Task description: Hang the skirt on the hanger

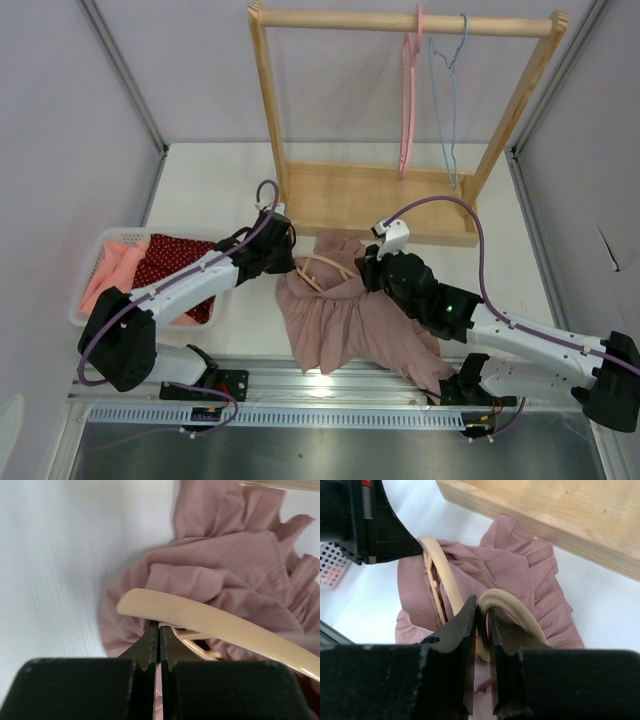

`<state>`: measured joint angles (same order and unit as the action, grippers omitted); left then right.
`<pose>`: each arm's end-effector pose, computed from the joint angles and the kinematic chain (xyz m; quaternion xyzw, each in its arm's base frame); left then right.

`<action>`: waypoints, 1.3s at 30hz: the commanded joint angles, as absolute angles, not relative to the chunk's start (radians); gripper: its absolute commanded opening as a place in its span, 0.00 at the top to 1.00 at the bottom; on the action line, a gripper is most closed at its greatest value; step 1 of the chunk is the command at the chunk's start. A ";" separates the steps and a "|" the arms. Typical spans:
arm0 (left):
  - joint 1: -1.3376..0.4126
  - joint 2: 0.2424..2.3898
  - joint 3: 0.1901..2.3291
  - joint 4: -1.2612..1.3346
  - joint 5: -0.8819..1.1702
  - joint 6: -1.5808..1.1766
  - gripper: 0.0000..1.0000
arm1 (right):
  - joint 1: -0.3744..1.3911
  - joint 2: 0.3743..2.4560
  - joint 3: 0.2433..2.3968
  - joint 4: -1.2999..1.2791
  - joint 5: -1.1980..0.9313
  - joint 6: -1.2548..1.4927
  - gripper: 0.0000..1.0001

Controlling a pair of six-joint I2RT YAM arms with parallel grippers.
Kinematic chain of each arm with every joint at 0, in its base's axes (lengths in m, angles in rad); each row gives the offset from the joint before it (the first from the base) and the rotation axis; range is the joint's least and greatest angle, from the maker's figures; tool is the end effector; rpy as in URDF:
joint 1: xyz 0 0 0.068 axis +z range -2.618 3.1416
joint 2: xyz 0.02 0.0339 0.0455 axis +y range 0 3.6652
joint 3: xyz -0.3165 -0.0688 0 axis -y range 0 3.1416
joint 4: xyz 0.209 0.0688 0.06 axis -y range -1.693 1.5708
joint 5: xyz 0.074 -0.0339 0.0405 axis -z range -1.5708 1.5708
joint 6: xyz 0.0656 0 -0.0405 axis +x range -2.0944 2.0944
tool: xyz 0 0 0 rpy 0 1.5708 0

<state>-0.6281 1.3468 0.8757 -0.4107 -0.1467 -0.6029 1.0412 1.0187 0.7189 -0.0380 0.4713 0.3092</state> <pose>0.2091 -0.1400 0.2735 -0.0129 0.9390 -0.1381 0.3148 0.1249 0.1544 0.3347 -0.1579 0.7891 0.2027 0.5579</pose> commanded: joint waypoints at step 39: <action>-0.514 1.373 0.790 -0.292 -0.218 -0.629 1.00 | 1.009 0.841 0.684 0.048 0.288 0.442 1.00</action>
